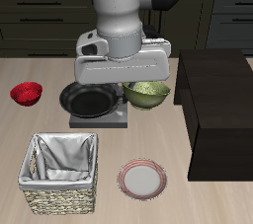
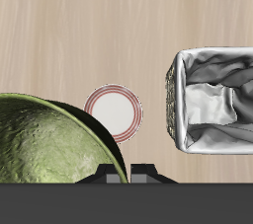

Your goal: Place the green bowl on the plate

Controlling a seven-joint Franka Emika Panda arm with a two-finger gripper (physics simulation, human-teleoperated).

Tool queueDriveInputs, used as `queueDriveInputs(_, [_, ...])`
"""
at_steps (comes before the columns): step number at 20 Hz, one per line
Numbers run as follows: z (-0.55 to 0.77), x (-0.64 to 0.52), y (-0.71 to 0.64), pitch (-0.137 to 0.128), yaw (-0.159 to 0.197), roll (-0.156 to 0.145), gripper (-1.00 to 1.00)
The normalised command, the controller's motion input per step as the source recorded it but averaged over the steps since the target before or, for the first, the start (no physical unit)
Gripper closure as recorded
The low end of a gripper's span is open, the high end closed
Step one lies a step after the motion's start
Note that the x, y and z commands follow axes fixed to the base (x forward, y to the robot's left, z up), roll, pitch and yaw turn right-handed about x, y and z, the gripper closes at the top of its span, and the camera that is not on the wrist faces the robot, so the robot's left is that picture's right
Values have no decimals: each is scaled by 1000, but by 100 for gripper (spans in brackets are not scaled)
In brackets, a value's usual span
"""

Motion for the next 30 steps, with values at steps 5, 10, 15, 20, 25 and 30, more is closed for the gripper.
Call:
queueDriveInputs(5, [-157, 62, 84, 11, -16, -3, 100])
queueDriveInputs(10, [-164, 87, 146, 16, -22, 1, 100])
queueDriveInputs(15, [-140, 67, 132, 9, -4, 8, 100])
queueDriveInputs(20, [-187, 64, 38, 17, -4, -12, 100])
queueDriveInputs(25, [-218, 35, 10, 22, -4, -11, 100])
queueDriveInputs(30, [-282, 5, 59, 30, 6, 3, 100])
